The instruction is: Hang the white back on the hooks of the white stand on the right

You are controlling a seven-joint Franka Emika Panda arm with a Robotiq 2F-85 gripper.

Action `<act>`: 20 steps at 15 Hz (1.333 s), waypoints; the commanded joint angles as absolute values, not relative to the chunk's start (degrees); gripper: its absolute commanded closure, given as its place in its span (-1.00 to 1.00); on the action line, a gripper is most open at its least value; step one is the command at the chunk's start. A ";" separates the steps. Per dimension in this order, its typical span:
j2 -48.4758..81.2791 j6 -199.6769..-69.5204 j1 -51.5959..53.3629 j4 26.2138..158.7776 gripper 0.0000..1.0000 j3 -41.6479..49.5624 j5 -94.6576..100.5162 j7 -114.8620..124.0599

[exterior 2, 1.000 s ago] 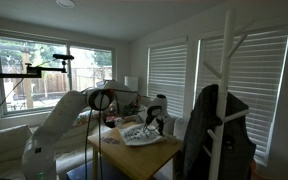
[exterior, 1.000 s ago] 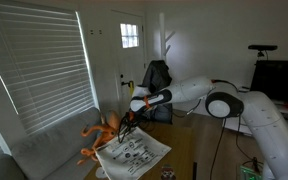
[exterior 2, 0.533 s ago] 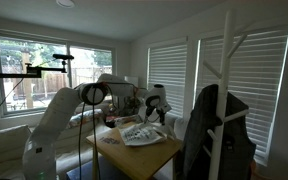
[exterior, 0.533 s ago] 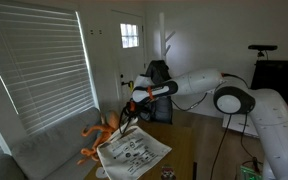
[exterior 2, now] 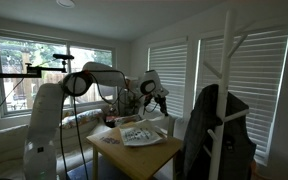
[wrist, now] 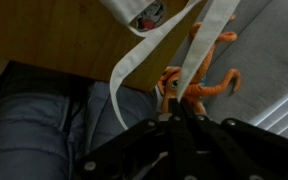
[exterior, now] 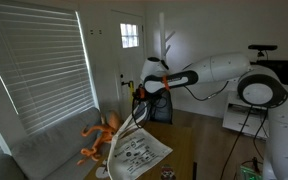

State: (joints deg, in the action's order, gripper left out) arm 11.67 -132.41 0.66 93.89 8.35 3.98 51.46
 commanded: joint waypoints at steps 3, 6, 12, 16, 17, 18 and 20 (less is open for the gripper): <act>-0.58 -134.48 0.28 102.80 0.98 8.30 16.51 60.71; -4.95 -135.84 -1.46 104.22 0.98 7.38 21.27 63.92; -10.28 -140.10 -6.32 105.76 0.98 6.12 25.82 66.94; -8.78 -138.59 -7.20 103.57 0.93 5.61 23.32 63.98; -8.80 -138.67 -7.20 103.67 0.93 5.57 23.35 64.07; -8.80 -138.73 -7.19 103.82 0.93 5.48 23.39 64.20; -8.82 -139.12 -7.40 103.14 0.98 5.29 24.12 64.19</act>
